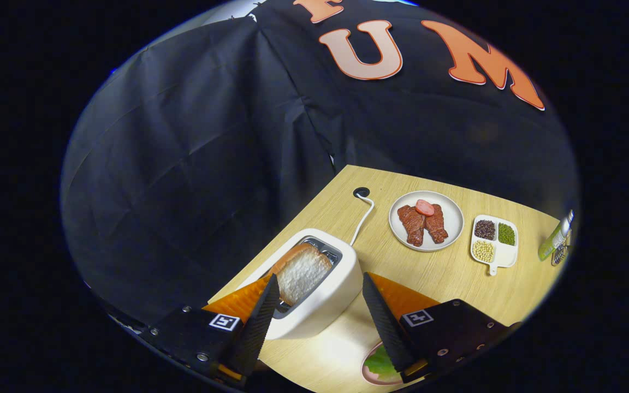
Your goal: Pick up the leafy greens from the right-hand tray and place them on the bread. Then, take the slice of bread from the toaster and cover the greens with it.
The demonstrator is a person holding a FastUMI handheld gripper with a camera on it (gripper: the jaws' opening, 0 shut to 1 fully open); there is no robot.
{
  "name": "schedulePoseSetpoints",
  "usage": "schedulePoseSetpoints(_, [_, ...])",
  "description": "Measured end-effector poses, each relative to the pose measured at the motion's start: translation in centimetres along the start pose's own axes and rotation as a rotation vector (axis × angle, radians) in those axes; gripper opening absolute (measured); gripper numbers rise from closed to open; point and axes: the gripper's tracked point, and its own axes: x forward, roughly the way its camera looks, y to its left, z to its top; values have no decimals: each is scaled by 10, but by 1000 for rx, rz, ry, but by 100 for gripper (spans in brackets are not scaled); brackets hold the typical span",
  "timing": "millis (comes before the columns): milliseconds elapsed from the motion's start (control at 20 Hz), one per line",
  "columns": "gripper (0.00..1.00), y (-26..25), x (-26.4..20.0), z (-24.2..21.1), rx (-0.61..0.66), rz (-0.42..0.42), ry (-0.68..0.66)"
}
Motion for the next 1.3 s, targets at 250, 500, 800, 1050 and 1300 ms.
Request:
schedulePoseSetpoints(250, [92,19,29,5,-26,-17,65])
schedulePoseSetpoints(500, [90,27,55,0,-51,-39,128])
schedulePoseSetpoints(800, [78,23,71,-5,-67,-86,192])
schedulePoseSetpoints(1050, [65,18,74,-26,-102,-100,278])
schedulePoseSetpoints(1300, [40,16,64,-34,-74,-78,309])
